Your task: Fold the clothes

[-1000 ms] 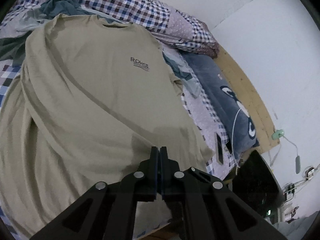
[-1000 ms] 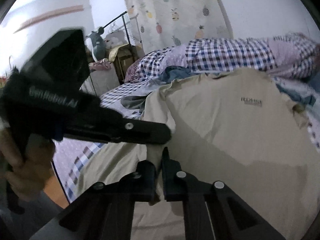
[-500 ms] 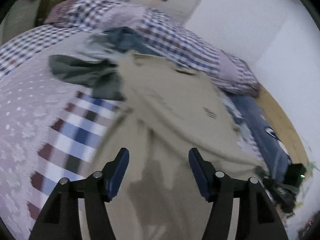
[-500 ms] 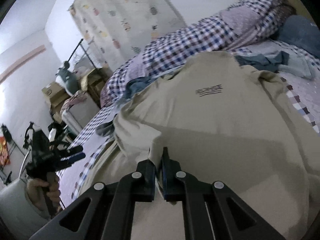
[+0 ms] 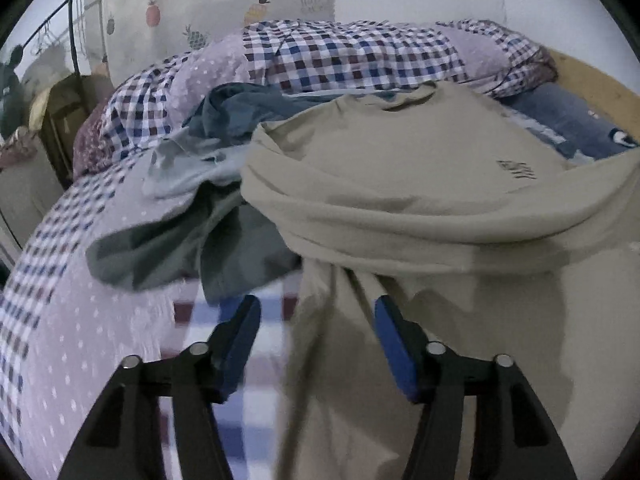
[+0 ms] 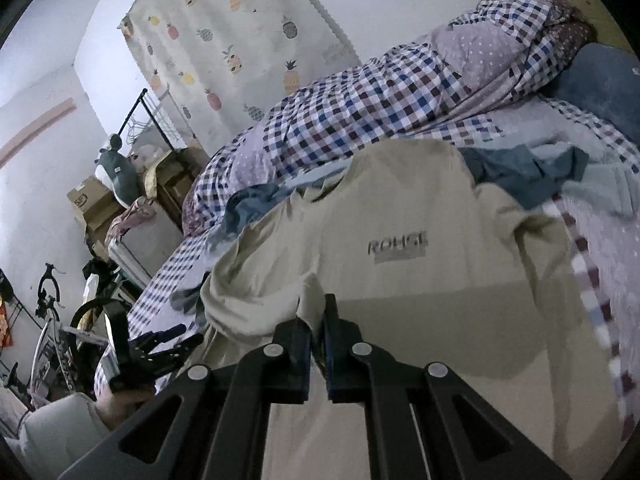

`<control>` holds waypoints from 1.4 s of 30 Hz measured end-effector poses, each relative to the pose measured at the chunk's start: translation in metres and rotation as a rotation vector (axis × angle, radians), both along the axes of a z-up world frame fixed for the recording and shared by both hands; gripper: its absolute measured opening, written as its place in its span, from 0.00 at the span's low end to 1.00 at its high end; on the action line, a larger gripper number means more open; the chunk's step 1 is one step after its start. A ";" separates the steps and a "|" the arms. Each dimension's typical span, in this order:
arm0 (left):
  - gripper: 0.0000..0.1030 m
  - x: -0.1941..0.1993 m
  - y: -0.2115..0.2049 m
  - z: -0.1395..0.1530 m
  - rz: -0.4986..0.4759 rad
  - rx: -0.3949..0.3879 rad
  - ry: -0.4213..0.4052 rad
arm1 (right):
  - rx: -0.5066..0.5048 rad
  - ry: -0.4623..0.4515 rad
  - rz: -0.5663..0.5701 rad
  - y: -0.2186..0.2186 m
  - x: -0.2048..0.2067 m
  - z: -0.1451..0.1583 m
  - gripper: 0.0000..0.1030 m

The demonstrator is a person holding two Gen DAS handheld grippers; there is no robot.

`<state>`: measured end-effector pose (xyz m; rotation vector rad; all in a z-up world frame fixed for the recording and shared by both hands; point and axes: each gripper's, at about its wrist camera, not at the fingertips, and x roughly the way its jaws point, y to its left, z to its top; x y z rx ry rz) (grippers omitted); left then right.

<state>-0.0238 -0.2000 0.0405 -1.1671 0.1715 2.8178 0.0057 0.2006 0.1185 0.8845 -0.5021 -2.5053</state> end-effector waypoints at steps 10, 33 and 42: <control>0.01 -0.023 -0.057 -0.009 0.199 0.148 0.019 | 0.090 -0.010 -0.027 0.010 -0.060 0.018 0.04; 0.53 -0.010 -0.052 0.016 0.142 0.073 0.167 | 0.236 -0.271 -0.311 0.065 -0.136 -0.053 0.45; 0.53 -0.032 -0.013 -0.001 0.006 -0.105 0.111 | 0.103 -0.299 -0.233 0.076 -0.105 -0.077 0.48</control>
